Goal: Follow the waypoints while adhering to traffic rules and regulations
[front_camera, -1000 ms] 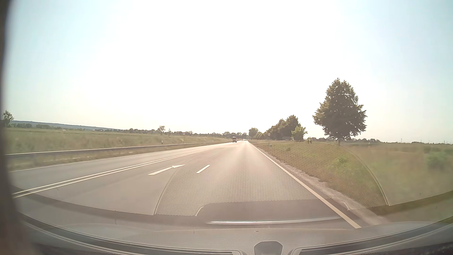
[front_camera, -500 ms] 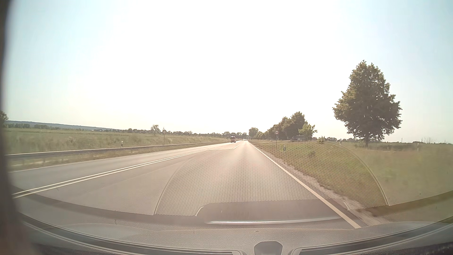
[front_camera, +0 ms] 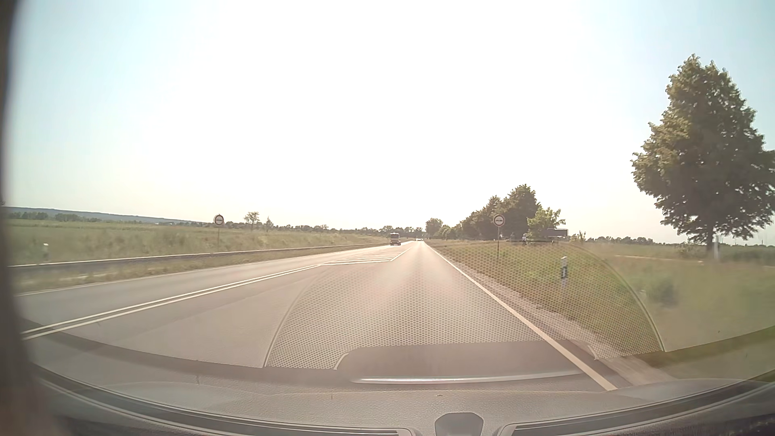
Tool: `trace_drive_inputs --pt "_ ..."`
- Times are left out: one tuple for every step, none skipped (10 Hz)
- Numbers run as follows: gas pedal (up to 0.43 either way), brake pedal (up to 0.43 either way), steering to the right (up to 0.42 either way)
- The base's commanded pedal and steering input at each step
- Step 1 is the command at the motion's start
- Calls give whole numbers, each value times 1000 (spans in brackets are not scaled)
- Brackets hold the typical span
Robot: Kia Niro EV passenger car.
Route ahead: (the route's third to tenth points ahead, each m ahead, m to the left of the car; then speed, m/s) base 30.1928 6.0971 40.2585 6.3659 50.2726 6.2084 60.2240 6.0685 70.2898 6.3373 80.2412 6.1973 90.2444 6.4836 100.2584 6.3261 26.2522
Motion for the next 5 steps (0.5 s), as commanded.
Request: trace_drive_inputs --pt "461 6 4" --pt "461 0 4" --pt "461 6 4" --pt "461 0 4" --pt "461 6 4"
